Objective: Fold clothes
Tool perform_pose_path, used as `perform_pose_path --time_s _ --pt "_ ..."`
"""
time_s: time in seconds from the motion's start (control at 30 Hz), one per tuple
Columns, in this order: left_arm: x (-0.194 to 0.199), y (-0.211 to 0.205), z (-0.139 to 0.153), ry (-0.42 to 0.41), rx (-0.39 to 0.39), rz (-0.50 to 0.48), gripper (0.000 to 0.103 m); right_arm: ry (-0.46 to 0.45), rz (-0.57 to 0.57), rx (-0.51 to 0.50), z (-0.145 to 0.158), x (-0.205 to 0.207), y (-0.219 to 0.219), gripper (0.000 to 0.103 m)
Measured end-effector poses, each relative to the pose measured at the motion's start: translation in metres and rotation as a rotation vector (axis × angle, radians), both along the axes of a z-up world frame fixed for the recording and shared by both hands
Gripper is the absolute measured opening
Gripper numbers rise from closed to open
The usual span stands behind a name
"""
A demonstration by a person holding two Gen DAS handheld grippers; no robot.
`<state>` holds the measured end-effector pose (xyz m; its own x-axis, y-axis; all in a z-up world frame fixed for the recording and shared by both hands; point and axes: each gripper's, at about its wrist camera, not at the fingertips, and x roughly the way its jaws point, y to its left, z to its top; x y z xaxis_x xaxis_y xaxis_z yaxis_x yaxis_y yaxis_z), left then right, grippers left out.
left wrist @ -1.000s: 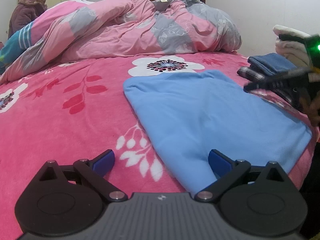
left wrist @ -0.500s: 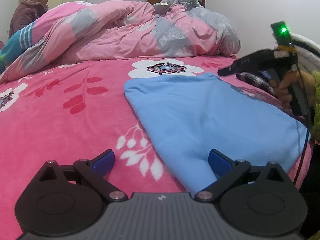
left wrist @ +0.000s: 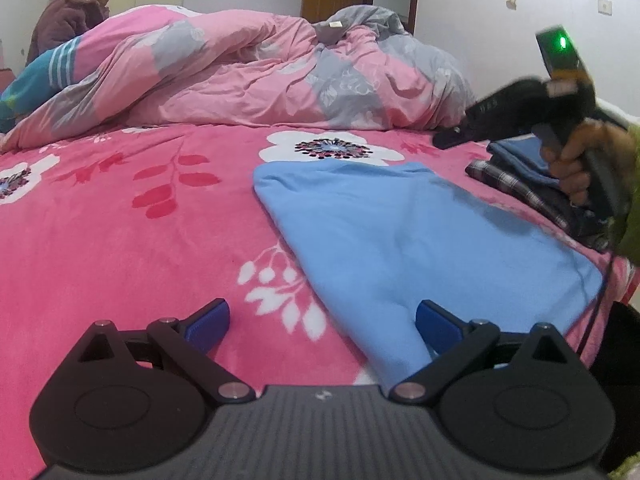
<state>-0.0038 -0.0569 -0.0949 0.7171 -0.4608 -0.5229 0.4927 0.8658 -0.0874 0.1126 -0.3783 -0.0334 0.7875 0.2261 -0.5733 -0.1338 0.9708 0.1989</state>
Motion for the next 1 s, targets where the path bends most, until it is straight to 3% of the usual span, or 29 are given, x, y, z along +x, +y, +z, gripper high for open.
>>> perform_pose_path --time_s 0.1,0.17,0.23,0.3,0.37,0.43,0.47,0.6,0.7,0.77,0.83,0.93,1.0 --pt "-0.004 0.004 -0.001 -0.001 -0.018 0.004 0.1 0.08 0.143 0.058 0.008 0.006 0.03 0.005" --pt "-0.008 0.005 -0.002 -0.002 -0.025 0.013 0.1 0.157 0.222 0.092 0.0 0.024 0.052 0.006" --pt "-0.011 0.006 -0.004 -0.012 -0.031 0.017 0.1 0.22 0.231 0.096 -0.017 0.051 0.066 0.006" --pt "-0.013 0.007 -0.006 -0.022 -0.036 0.02 0.1 0.262 0.152 0.117 -0.039 0.08 0.065 0.0" --pt "-0.015 0.008 -0.006 -0.032 -0.037 0.013 0.1 0.249 0.056 0.227 -0.047 0.099 0.05 0.0" --pt "-0.015 0.011 -0.007 -0.032 -0.055 0.006 0.1 0.194 -0.099 0.23 -0.034 0.096 0.041 0.008" --pt "-0.015 0.014 -0.008 -0.032 -0.067 0.003 0.1 0.187 -0.109 0.209 -0.027 0.091 0.042 0.008" --pt "-0.017 0.018 -0.01 -0.039 -0.082 -0.011 0.1 0.236 0.076 0.25 -0.012 0.07 0.061 0.011" --pt "-0.019 0.017 -0.011 -0.043 -0.077 -0.011 0.1 0.337 0.254 0.248 -0.027 0.08 0.102 0.015" --pt "-0.02 0.017 -0.011 -0.046 -0.071 -0.009 0.1 0.375 0.268 0.25 -0.044 0.101 0.12 0.014" --pt "-0.02 0.016 -0.012 -0.052 -0.064 -0.013 0.1 0.321 0.184 0.288 -0.052 0.124 0.118 0.005" --pt "-0.02 0.017 -0.012 -0.054 -0.068 -0.018 0.1 0.161 -0.004 0.199 -0.029 0.126 0.103 0.012" --pt "-0.019 0.019 -0.013 -0.052 -0.076 -0.021 0.1 0.15 0.04 0.241 -0.014 0.115 0.091 0.012"
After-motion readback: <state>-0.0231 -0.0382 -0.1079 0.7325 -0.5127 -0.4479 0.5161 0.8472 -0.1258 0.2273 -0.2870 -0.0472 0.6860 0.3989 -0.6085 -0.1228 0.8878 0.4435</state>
